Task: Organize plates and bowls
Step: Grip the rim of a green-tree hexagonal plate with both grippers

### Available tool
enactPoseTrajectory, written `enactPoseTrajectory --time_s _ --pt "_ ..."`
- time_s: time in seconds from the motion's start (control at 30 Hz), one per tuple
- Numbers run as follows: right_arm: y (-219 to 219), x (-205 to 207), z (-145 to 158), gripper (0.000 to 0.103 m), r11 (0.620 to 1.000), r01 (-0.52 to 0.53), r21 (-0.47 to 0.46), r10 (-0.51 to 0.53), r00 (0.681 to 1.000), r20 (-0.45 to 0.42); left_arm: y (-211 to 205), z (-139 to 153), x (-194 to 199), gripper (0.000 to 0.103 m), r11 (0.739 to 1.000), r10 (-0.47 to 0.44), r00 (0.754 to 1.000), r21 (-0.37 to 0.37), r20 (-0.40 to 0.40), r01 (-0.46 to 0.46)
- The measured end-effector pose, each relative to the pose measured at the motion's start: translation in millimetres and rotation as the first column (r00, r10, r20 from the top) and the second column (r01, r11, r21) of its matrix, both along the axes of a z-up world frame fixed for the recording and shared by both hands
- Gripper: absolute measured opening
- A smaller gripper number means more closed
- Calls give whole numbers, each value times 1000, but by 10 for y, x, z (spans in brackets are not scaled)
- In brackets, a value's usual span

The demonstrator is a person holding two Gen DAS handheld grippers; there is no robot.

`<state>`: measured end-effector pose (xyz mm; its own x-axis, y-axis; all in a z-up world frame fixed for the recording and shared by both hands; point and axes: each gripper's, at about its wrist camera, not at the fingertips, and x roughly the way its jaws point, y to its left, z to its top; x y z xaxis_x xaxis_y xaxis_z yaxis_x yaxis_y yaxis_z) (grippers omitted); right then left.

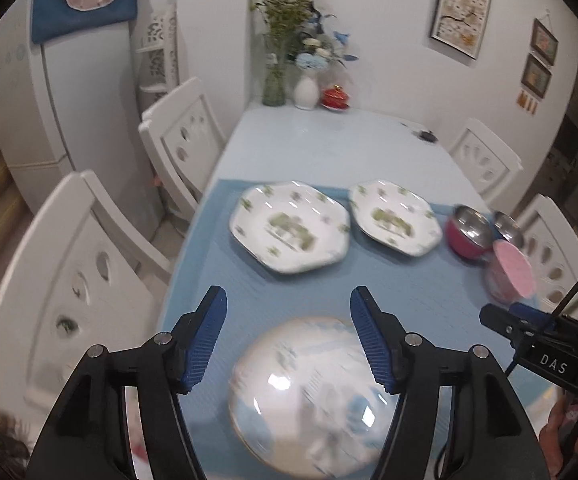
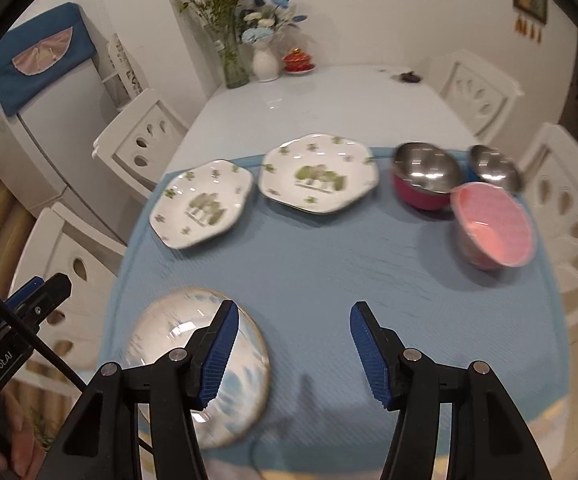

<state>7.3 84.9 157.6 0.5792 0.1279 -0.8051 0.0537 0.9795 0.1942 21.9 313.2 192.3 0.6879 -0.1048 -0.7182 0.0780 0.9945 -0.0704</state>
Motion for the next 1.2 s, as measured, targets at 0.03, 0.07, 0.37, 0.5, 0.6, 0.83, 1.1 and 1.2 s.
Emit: enactPoseTrajectory --time_s 0.03,0.07,0.37,0.5,0.6,0.83,1.1,1.2 --pt "55 137 -38 56 1000 -2 21 2 1000 -7 44 -14 90 62 1000 -3 1000 5 2 3" --pt "90 230 -66 56 999 0 33 0 1000 -10 97 -40 218 62 1000 -8 1000 14 4 8" --pt "410 1084 -444 56 996 -4 85 8 999 -46 308 -592 1284 62 999 -49 993 -27 -106 46" --pt "502 1418 -698 56 993 -9 117 22 994 -106 387 -845 1634 62 995 -69 985 -80 -160 57" --pt "556 1629 -847 56 988 -18 152 38 991 -131 432 -1000 1897 62 991 -94 978 -112 -184 74" --pt "707 2097 -1140 45 983 -52 179 84 981 -178 474 -1403 2382 58 976 -159 951 -186 -264 112" --pt "781 2396 -1352 38 977 -69 202 113 970 -216 488 -1635 2518 53 971 -163 939 -218 -303 98" --pt "863 2421 -1359 38 982 -73 172 111 968 -225 483 -1665 2520 53 970 -165 937 -225 -307 97"
